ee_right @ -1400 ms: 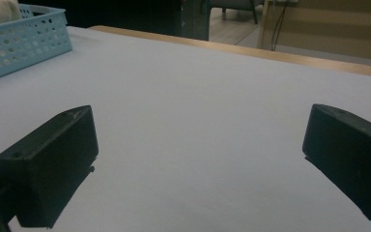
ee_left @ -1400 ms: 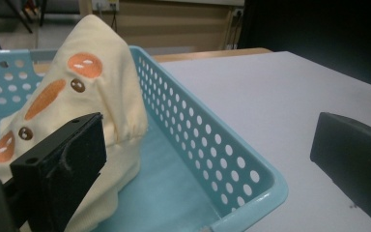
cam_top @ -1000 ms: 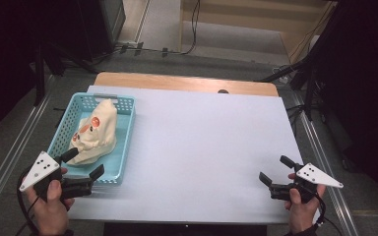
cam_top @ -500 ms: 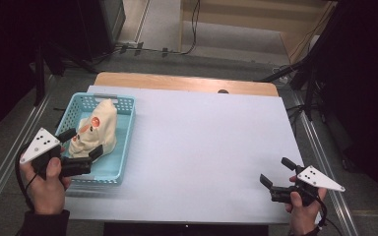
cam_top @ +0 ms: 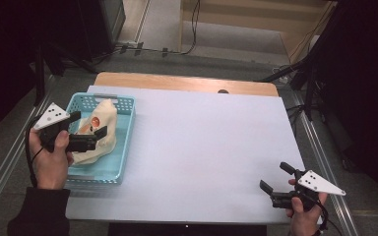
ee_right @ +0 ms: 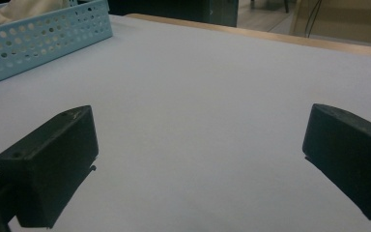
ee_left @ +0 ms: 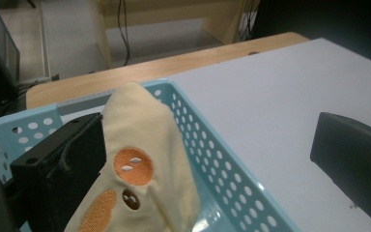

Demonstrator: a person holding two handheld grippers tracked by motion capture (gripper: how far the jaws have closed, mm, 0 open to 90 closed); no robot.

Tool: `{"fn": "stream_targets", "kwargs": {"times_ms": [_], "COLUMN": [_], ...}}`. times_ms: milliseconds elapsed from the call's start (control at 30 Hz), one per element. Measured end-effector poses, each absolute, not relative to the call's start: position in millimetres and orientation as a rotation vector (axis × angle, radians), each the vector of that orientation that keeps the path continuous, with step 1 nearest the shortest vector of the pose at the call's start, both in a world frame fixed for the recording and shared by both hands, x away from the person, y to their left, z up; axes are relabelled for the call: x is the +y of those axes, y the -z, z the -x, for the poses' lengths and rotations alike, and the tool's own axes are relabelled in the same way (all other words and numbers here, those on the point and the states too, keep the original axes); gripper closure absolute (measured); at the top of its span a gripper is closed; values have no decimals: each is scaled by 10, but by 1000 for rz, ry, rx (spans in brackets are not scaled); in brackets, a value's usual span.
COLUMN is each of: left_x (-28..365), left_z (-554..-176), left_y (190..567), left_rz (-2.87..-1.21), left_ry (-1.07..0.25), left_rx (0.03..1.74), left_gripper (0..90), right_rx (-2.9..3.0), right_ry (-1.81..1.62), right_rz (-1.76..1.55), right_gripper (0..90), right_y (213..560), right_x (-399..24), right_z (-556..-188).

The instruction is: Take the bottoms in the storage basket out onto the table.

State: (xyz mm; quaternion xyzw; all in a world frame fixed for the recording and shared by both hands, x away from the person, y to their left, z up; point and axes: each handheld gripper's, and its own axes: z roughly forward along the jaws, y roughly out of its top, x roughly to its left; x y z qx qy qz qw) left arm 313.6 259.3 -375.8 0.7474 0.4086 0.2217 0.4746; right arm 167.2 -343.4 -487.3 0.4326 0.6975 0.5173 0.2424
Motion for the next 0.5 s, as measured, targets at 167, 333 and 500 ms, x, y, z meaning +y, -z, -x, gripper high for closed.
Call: {"fn": "stream_targets", "kwargs": {"times_ms": [167,333,500], "left_x": [2678,2721,2725], "left_z": [-3412,-3548,-3666], "left_y": [3879,4008,4157], "left_rz": [-1831,-1858,-1927], "left_ry": [-444,-412,-377], "left_rx": [1058,1115,1170], "left_gripper": [0,0,0], "right_rx": [1907,1923,1927], "right_ry": [-1446,-1460,-1456], "right_rz": [-1190,-1183,-1185], "right_gripper": [0,0,0], "right_y": [4873,4891,4895], "right_x": [-3458,-3454,-3440], "right_z": [-1668,-1682,-1677]}}
